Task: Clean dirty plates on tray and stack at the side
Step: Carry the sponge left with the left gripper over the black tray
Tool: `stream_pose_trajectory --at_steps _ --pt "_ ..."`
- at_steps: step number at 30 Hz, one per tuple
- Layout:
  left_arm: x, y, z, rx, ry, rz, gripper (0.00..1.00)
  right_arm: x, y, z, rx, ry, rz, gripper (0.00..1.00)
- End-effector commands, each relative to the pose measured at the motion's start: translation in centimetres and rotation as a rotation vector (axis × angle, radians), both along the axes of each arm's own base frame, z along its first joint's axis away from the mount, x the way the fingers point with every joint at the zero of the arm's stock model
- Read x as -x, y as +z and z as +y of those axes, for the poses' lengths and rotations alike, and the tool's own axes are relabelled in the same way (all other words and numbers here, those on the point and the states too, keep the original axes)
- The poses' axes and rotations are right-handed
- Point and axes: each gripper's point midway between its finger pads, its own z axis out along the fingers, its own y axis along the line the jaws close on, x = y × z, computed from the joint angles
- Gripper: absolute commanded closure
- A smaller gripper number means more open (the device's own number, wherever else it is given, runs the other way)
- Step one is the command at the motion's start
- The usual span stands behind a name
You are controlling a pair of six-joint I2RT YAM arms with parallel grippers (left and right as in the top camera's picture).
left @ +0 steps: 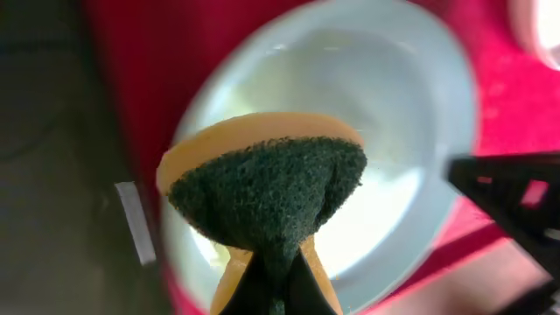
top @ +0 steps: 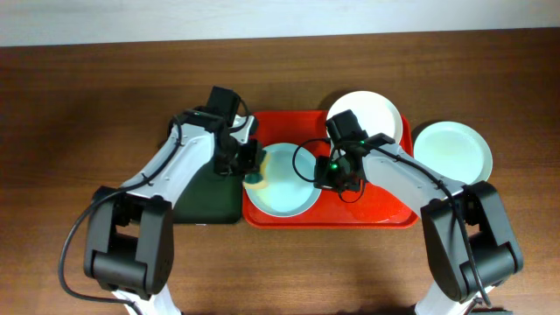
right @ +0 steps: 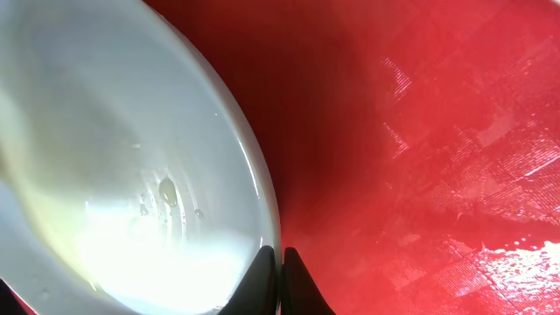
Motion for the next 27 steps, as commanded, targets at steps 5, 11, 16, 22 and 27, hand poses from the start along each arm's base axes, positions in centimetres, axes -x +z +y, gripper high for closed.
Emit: stream_pose_trajectory --at_steps 5,11,16,22,27 --pt "-1.3 0.1 9.6 -0.274 0.150 -0.020 1.00 0.0 0.0 0.0 0.015 0.000 -0.006 0.96" --pt "-0.1 -1.2 12.1 -0.395 0.156 0.010 1.00 0.0 0.0 0.0 0.015 0.000 -0.006 0.96" --pt "-0.6 -1.0 10.0 -0.282 0.117 -0.019 1.00 0.0 0.0 0.0 0.015 0.000 -0.006 0.96" --pt "-2.5 5.5 7.7 -0.125 0.117 -0.197 1.00 0.0 0.0 0.0 0.015 0.000 -0.006 0.96" --pt "-2.9 11.2 9.4 -0.151 0.167 -0.357 1.00 0.0 0.0 0.0 0.015 0.000 -0.006 0.96"
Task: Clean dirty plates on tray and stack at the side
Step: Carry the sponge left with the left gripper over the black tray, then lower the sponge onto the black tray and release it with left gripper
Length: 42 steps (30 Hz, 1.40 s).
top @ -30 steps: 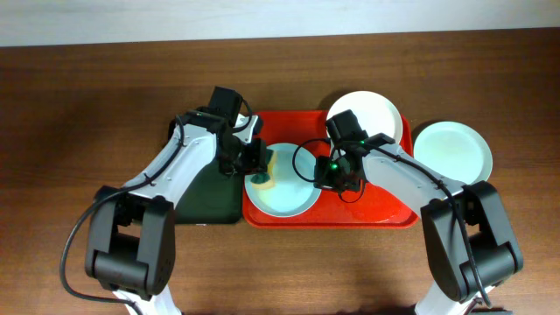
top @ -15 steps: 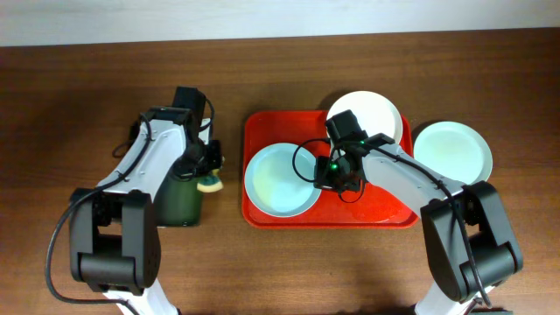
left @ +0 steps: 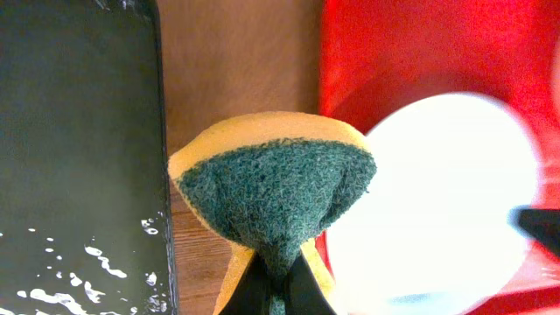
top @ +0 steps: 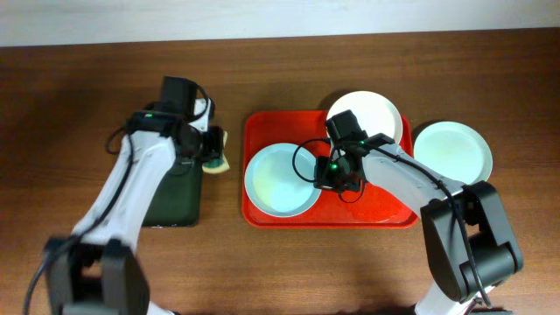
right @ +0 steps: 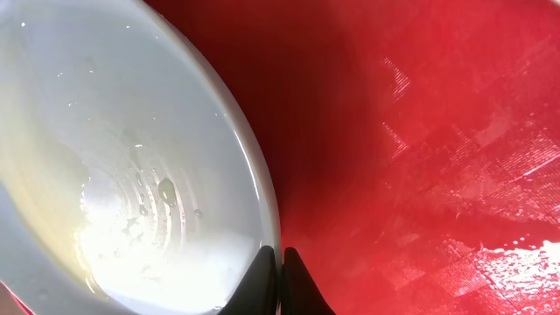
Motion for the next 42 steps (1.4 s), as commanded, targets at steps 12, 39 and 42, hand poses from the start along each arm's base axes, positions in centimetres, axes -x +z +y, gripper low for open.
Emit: stream_pose_trajectory --at_steps 12,39,42 --pt "0.9 1.3 8.0 -0.333 0.145 0.000 1.00 0.0 0.0 0.0 0.011 -0.001 -0.005 0.96" --pt "1.9 -8.7 8.0 -0.392 -0.028 0.206 1.00 -0.1 -0.1 -0.2 0.025 -0.004 -0.009 0.96" --pt "2.1 -9.2 7.8 -0.383 -0.031 0.209 1.00 -0.1 -0.1 -0.2 0.024 -0.004 -0.009 0.96"
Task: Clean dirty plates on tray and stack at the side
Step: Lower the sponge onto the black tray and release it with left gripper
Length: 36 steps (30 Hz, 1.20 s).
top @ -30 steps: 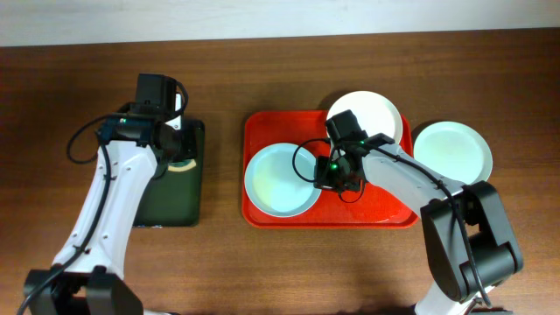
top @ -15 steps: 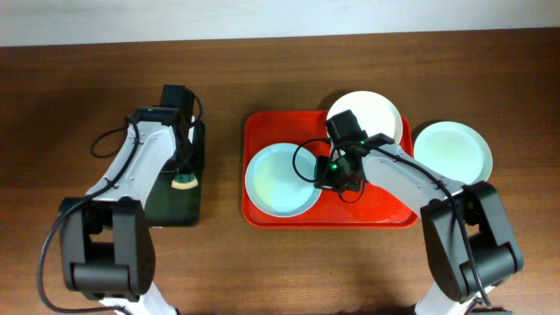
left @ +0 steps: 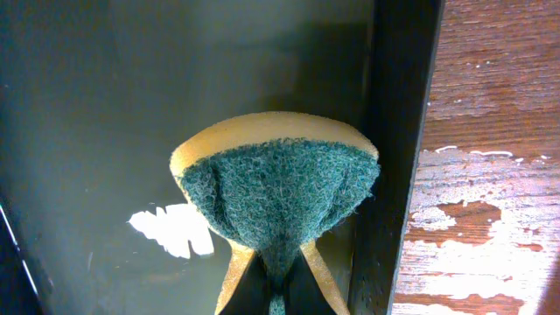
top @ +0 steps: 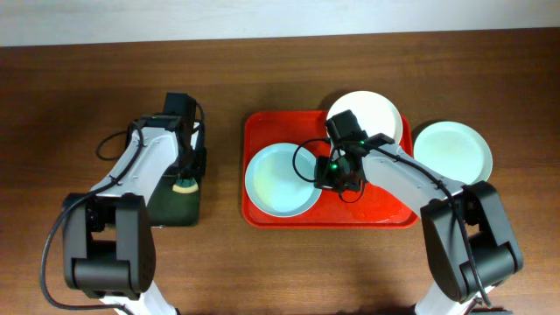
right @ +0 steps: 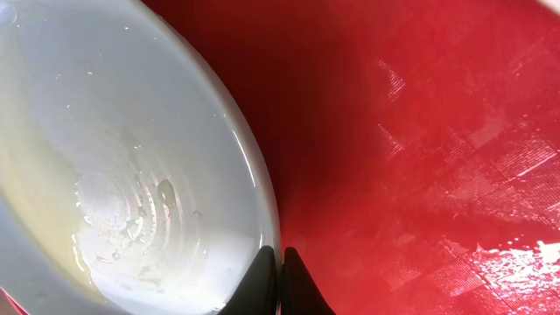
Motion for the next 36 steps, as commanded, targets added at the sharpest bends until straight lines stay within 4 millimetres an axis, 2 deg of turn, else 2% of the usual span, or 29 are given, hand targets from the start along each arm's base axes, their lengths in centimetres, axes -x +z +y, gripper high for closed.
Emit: stream_pose_trajectory --at_steps 1,10,16,22,25,36 --pt "0.7 -1.2 0.0 0.004 -0.018 0.022 1.00 0.0 0.0 -0.1 0.017 -0.003 -0.006 0.96" --pt "0.8 -1.7 -1.2 0.073 -0.025 0.021 1.00 0.0 0.0 -0.1 0.017 -0.003 -0.006 0.96" --pt "0.8 -1.7 -3.6 0.213 -0.063 0.026 1.00 0.0 0.0 -0.1 0.017 -0.003 -0.007 0.96" --pt "0.7 -1.6 -4.0 0.228 -0.068 0.022 1.00 -0.1 0.0 -0.1 0.017 -0.003 -0.007 0.96" --pt "0.7 -1.5 -5.4 0.277 -0.105 0.019 1.00 -0.1 0.0 -0.1 0.017 -0.003 -0.007 0.96" --pt "0.5 -1.3 -8.9 0.277 -0.238 -0.010 1.00 0.0 0.0 -0.1 0.017 -0.003 -0.007 0.96"
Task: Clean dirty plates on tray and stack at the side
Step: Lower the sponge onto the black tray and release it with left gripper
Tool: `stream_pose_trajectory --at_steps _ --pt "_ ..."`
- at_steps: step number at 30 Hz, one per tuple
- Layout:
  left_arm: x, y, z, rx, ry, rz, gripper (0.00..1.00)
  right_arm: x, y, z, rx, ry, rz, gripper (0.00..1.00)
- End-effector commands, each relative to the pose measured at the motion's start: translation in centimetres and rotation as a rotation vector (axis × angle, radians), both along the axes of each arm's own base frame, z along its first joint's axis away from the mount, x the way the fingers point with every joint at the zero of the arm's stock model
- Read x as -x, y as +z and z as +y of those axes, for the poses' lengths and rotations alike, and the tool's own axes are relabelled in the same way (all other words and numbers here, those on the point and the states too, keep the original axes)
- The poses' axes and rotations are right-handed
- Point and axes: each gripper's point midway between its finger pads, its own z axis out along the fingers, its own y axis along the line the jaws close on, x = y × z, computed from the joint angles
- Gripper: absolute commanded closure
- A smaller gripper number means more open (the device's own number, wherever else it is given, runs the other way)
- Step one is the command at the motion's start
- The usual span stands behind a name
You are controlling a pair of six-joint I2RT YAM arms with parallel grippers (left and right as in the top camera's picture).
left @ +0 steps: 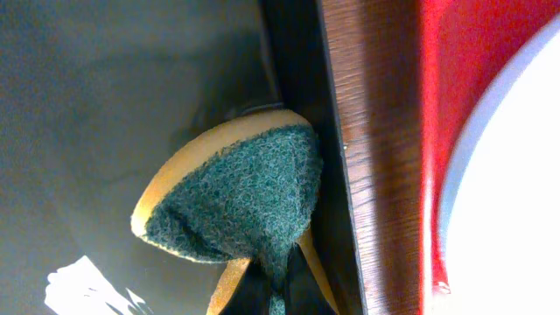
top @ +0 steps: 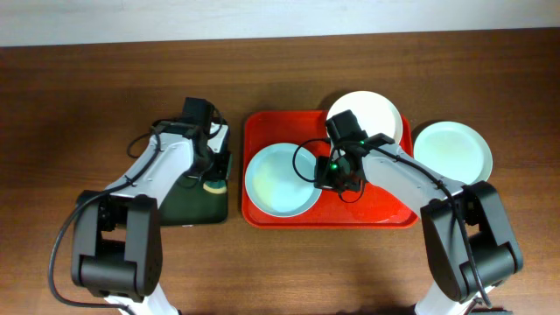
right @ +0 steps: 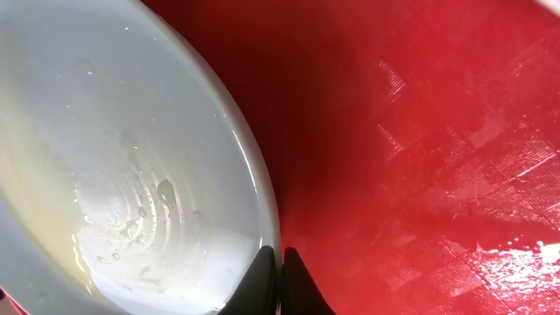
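A pale blue plate (top: 278, 179) lies in the left part of the red tray (top: 385, 210), wet inside (right: 131, 175). My right gripper (top: 325, 178) is shut on that plate's right rim (right: 273, 236). A white plate (top: 372, 109) rests on the tray's back right corner, and another pale plate (top: 453, 150) lies on the table right of the tray. My left gripper (top: 212, 179) is shut on a yellow and green sponge (left: 236, 197), held in the right edge of the dark basin (top: 188, 203), against its wall (left: 297, 105).
The dark basin holds water (left: 105, 131). A strip of brown table (left: 376, 157) separates it from the red tray's left edge (left: 433, 131). Both arms reach in from the front of the table.
My left gripper with the sponge shifted from the basin's middle to its right edge, near the tray. The basin itself sits a little further right. The right gripper has kept its hold on the plate rim.
At first the left gripper held the sponge on the pale blue plate's left side while the right gripper pinched its rim. Then the sponge was over the table beside the basin, then down in the basin's water, and now at the basin's right wall.
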Motion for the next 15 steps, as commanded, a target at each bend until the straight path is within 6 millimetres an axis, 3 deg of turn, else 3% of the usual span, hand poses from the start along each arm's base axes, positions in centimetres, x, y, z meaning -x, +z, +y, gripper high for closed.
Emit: stream_pose_trajectory --at_steps 1,15 --pt "0.5 -0.3 -2.1 0.028 -0.096 0.001 1.00 0.0 0.0 -0.1 0.017 -0.003 -0.007 0.96" --pt "1.2 -0.3 -4.3 0.026 -0.177 0.000 1.00 0.0 0.0 -0.1 0.017 -0.003 -0.007 0.96"
